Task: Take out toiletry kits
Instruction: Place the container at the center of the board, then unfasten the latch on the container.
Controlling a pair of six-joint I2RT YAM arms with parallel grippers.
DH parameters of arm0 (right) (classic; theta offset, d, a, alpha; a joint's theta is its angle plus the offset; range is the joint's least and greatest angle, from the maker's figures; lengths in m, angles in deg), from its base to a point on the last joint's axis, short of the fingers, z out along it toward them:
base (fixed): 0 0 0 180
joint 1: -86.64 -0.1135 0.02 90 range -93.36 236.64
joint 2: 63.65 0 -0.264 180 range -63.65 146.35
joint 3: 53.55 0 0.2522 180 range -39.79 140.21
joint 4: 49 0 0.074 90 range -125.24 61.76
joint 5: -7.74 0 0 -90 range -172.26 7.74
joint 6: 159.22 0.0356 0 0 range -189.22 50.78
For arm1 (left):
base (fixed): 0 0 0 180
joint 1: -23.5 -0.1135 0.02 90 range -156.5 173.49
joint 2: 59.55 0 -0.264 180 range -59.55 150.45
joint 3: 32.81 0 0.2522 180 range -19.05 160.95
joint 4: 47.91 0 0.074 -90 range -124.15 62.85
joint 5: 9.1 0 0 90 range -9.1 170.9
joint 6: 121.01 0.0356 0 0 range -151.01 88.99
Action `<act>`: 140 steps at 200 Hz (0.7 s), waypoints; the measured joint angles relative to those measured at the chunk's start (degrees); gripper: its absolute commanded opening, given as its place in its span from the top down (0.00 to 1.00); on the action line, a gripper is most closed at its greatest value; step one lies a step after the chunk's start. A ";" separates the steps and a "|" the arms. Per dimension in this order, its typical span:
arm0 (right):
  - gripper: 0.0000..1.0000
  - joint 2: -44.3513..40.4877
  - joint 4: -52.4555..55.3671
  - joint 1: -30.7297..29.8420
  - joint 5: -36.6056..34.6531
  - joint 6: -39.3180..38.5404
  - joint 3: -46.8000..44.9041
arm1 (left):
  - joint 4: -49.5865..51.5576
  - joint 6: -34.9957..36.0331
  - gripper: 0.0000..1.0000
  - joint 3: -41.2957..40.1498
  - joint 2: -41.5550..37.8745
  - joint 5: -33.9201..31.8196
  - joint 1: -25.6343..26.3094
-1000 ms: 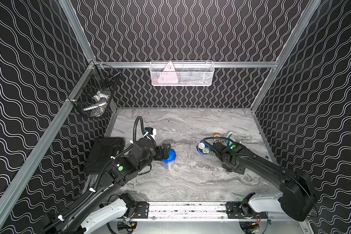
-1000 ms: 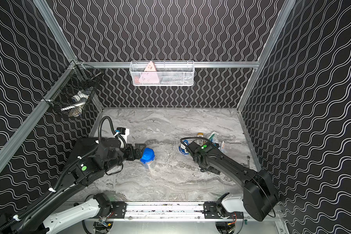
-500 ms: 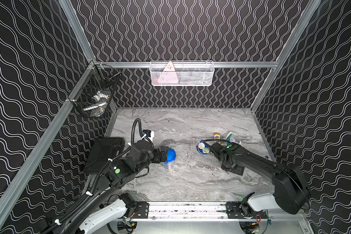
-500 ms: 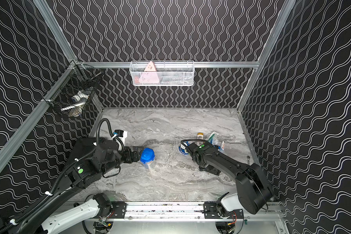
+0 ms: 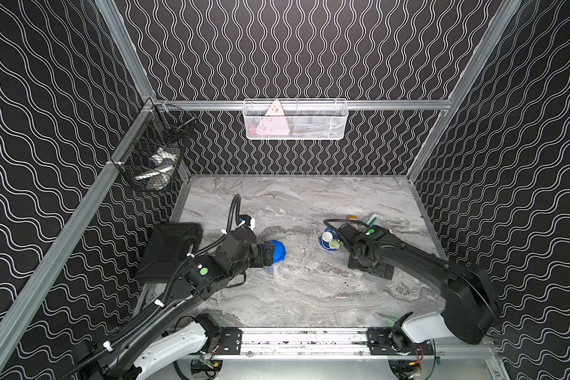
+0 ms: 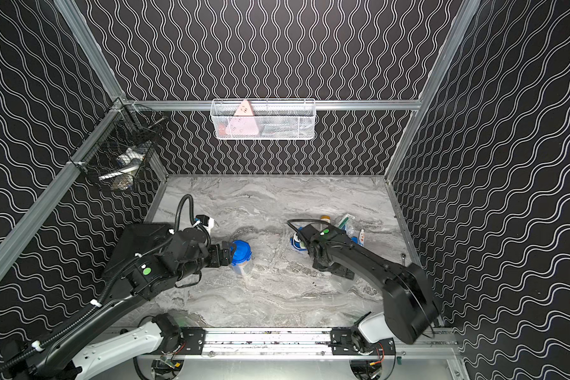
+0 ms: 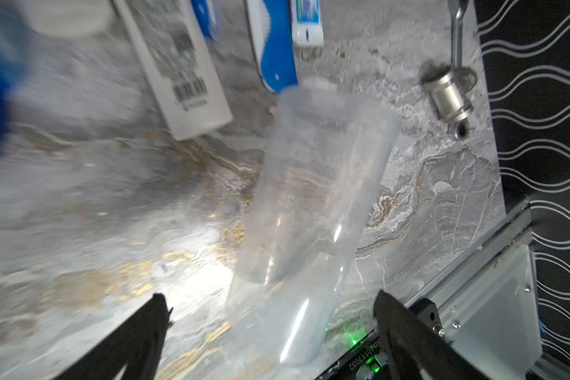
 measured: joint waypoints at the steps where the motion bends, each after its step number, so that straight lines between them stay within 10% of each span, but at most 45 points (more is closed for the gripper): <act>1: 0.01 -0.15 0.20 -0.07 -0.02 -0.02 0.31 | 0.04 0.02 0.06 0.15 0.17 -0.02 0.00; 47: 0.08 -10.08 -2.14 -8.72 1.62 -6.34 13.00 | 2.97 0.55 0.08 7.50 11.37 -0.52 -0.70; 98: 0.12 -32.37 -48.65 -9.68 20.48 -8.55 -20.70 | 5.11 2.34 0.11 8.76 15.89 7.63 -7.78; 140: 0.32 -24.48 -78.84 -7.43 38.16 -4.15 -29.46 | 4.04 2.84 0.15 4.70 15.26 14.71 -10.40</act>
